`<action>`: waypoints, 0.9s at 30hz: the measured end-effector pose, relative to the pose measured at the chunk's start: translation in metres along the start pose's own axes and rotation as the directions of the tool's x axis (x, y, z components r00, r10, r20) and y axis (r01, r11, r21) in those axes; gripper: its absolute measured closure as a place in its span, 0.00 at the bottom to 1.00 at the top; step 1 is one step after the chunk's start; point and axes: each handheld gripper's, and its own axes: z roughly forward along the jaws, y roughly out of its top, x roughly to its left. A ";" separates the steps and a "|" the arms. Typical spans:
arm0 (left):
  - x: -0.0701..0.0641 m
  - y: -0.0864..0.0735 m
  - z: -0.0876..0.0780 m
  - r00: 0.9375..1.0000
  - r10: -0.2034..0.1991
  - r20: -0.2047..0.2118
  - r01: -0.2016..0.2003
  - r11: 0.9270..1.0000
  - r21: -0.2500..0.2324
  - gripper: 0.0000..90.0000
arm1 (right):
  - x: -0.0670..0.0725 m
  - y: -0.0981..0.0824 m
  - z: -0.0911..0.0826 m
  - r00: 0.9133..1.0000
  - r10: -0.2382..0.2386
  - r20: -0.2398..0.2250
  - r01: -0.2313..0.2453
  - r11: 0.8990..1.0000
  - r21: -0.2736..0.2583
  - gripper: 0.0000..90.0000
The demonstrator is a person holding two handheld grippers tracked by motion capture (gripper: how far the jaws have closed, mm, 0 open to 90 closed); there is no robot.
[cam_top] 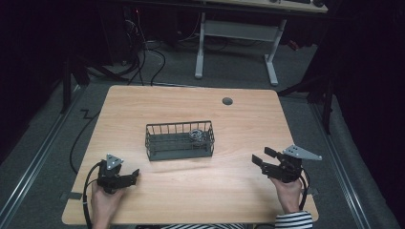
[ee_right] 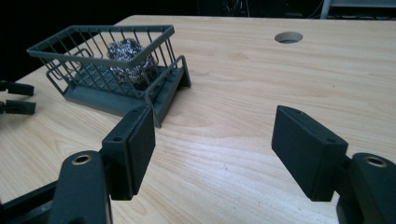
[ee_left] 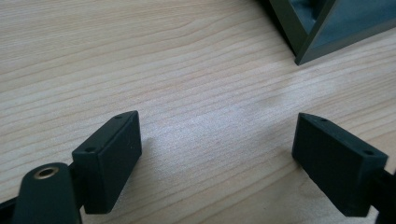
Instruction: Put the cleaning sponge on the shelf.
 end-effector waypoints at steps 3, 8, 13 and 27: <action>0.000 0.000 0.000 1.000 0.000 0.000 0.000 1.000 0.000 0.18 | 0.000 -0.005 0.004 1.000 -0.001 0.004 0.001 1.000 0.012 0.34; 0.000 0.000 0.000 1.000 0.000 0.000 0.000 1.000 0.000 0.18 | 0.001 -0.012 0.009 1.000 0.004 0.010 -0.004 0.999 0.033 0.34; 0.000 0.000 0.000 1.000 0.000 0.000 0.000 1.000 0.000 0.18 | 0.000 -0.022 0.016 1.000 0.009 0.018 -0.010 0.998 0.055 0.34; 0.000 0.000 0.000 1.000 0.000 0.000 0.000 1.000 0.000 0.18 | 0.002 -0.041 0.037 0.998 -0.026 0.062 0.017 0.990 0.140 0.35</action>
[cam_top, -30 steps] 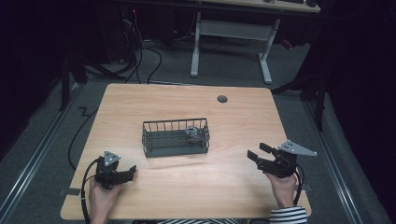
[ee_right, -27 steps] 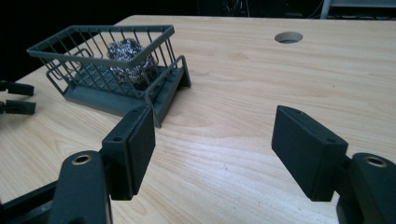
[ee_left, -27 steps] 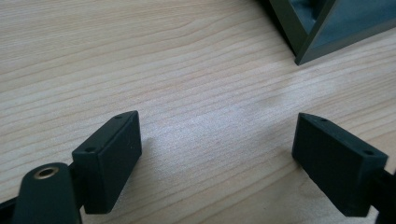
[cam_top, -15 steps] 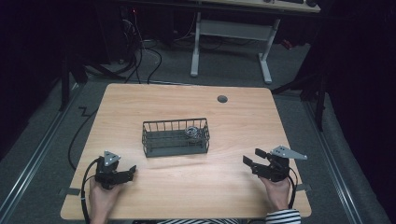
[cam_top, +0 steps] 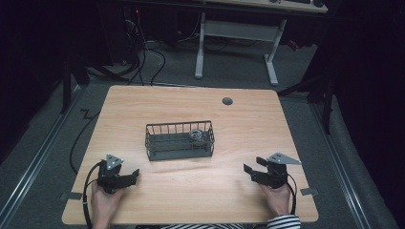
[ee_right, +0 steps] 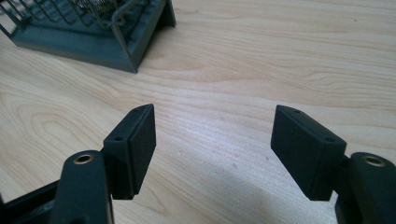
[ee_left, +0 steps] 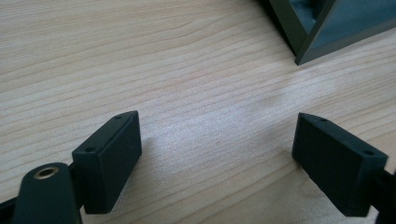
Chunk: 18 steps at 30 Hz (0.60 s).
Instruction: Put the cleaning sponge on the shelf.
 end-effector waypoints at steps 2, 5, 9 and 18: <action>0.000 0.000 0.000 1.000 0.000 0.000 0.000 1.000 0.000 0.18 | 0.001 -0.001 0.001 1.000 -0.004 0.007 0.004 1.000 0.009 0.35; 0.000 0.000 0.000 1.000 0.000 0.000 0.000 1.000 0.000 0.18 | 0.002 -0.003 0.005 1.000 -0.020 0.018 0.019 1.000 0.022 0.35; 0.000 0.000 0.000 1.000 0.000 0.000 0.000 1.000 0.000 0.18 | 0.005 -0.006 0.010 1.000 -0.022 0.016 0.021 0.999 0.038 0.35; 0.000 0.000 0.000 1.000 0.000 0.000 0.000 1.000 0.000 0.18 | 0.013 -0.007 0.017 0.998 -0.061 0.018 0.059 0.996 0.067 0.35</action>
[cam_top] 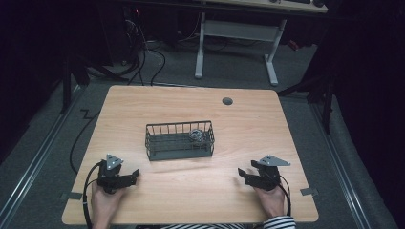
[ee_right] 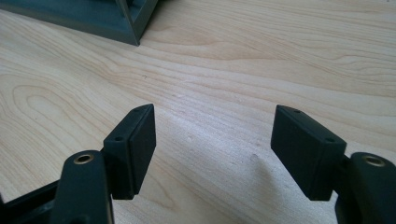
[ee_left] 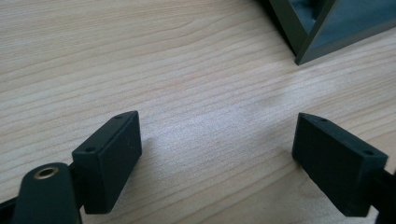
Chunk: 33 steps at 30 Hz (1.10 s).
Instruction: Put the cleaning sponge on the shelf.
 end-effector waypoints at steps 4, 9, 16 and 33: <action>0.000 0.000 0.000 1.000 0.000 0.000 0.000 1.000 0.000 0.18 | 0.002 -0.001 0.003 1.000 -0.009 0.003 0.009 1.000 0.010 0.34; 0.000 0.000 0.000 1.000 0.000 0.000 0.000 1.000 0.000 0.18 | 0.004 -0.002 0.007 1.000 -0.012 0.006 0.012 0.999 0.033 0.34; 0.000 0.000 0.000 1.000 0.000 0.000 0.000 1.000 0.000 0.18 | 0.007 -0.004 0.012 0.999 -0.034 0.016 0.033 0.997 0.066 0.34; 0.000 0.000 0.000 1.000 0.000 -0.001 0.000 1.000 0.000 0.18 | 0.010 -0.005 0.013 0.995 -0.095 0.040 0.091 0.992 0.084 0.33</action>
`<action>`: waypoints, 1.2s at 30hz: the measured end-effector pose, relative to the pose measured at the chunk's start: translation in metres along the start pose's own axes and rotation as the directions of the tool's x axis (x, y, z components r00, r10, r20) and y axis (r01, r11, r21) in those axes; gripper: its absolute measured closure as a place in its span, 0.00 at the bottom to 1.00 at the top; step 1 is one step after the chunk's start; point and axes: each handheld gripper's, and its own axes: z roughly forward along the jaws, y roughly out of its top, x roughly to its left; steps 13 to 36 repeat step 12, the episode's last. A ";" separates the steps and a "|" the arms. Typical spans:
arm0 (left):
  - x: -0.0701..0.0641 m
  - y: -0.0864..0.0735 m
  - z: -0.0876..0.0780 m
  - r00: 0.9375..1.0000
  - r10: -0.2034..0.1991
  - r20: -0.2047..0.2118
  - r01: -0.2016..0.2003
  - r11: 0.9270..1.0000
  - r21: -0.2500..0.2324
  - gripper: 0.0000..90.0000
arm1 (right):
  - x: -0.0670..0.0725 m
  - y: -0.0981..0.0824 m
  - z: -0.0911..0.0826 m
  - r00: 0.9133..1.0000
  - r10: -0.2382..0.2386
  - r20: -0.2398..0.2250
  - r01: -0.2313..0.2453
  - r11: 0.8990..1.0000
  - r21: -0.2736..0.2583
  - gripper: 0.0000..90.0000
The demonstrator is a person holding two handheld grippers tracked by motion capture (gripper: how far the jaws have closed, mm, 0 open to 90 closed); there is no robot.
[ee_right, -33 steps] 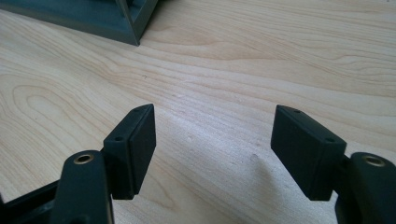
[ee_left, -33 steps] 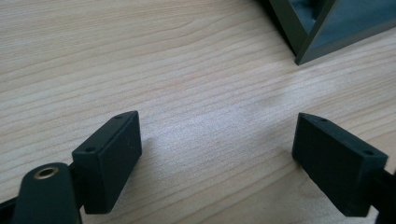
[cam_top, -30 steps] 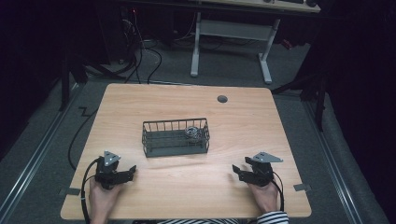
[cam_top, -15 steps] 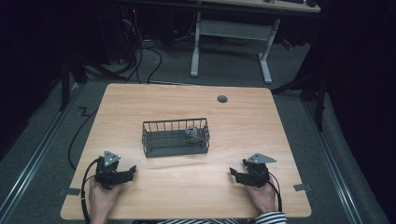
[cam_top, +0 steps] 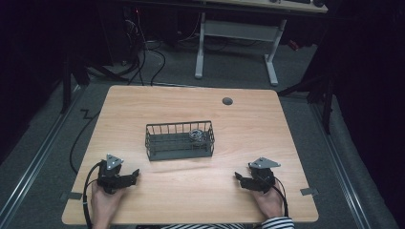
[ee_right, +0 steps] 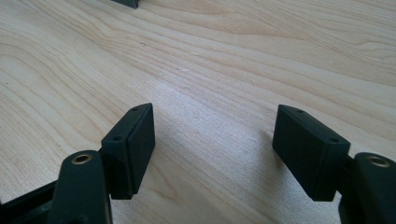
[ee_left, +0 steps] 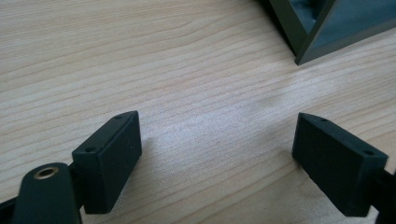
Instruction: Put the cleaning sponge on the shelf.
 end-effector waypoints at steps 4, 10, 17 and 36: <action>0.000 0.000 0.000 1.000 0.000 0.000 0.000 1.000 0.000 0.18 | 0.000 0.000 0.000 1.000 -0.002 0.000 0.002 1.000 -0.001 0.33; 0.000 0.000 0.000 1.000 -0.001 -0.001 0.001 1.000 0.000 0.18 | 0.000 0.000 0.000 1.000 -0.002 0.000 0.002 1.000 0.000 0.33; 0.000 0.000 0.000 1.000 -0.001 -0.001 0.001 1.000 0.000 0.18 | 0.000 0.000 0.000 1.000 -0.002 0.000 0.002 1.000 0.000 0.33; 0.000 0.000 0.000 1.000 -0.001 -0.001 0.001 1.000 0.000 0.18 | 0.000 0.000 0.000 1.000 -0.002 0.000 0.002 1.000 0.000 0.33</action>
